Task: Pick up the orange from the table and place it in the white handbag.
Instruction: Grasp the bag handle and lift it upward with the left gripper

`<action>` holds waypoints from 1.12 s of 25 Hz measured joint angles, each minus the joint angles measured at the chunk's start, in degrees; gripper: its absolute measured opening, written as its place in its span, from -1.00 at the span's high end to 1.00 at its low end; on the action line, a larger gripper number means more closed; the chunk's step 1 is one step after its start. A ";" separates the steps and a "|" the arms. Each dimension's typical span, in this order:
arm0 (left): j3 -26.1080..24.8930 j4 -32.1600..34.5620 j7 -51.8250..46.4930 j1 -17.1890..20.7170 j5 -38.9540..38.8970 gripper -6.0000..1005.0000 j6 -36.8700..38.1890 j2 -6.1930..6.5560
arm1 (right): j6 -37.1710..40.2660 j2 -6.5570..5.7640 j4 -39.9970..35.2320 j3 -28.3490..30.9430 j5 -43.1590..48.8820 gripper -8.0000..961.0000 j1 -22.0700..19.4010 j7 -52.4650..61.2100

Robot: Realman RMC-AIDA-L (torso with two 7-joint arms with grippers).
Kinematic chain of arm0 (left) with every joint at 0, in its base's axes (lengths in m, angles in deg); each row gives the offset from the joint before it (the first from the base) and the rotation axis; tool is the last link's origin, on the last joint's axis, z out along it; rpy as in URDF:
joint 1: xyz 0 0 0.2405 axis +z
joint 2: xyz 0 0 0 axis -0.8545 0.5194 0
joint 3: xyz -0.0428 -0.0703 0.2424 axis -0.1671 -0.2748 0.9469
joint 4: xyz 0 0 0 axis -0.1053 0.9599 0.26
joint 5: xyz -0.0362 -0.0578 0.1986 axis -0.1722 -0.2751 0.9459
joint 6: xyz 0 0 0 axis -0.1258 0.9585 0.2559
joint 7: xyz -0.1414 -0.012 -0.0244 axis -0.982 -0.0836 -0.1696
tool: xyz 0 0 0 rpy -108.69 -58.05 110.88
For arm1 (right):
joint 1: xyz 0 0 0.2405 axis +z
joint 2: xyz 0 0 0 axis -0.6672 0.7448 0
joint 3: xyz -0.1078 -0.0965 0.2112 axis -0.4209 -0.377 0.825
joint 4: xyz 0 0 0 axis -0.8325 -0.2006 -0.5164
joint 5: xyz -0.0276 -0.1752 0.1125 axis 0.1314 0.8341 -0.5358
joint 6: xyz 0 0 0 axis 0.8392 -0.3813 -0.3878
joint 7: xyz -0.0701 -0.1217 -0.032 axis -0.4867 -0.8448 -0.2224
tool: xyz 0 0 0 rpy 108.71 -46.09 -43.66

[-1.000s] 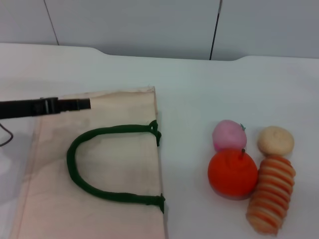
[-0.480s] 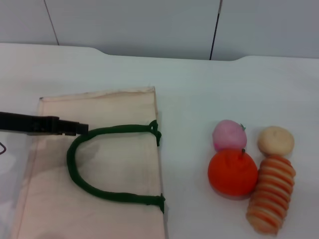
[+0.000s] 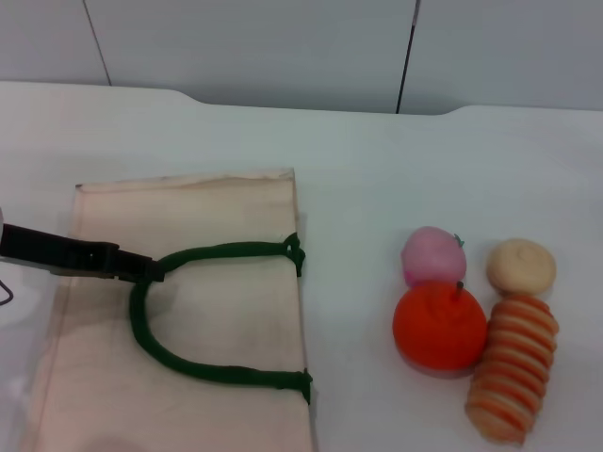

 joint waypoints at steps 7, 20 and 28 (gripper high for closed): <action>0.00 0.58 -0.64 -0.53 2.24 -0.02 -0.24 -0.14 | 0.00 0.00 0.01 0.00 -0.02 -0.83 0.18 0.00; 0.00 4.56 -3.51 -2.59 8.72 -0.01 -5.98 -0.27 | 0.00 0.00 0.03 0.00 -0.02 -0.83 0.24 0.00; 0.01 4.79 -3.39 -3.43 8.42 0.00 -6.55 -0.32 | 0.00 0.00 0.03 0.00 -0.02 -0.83 0.25 0.00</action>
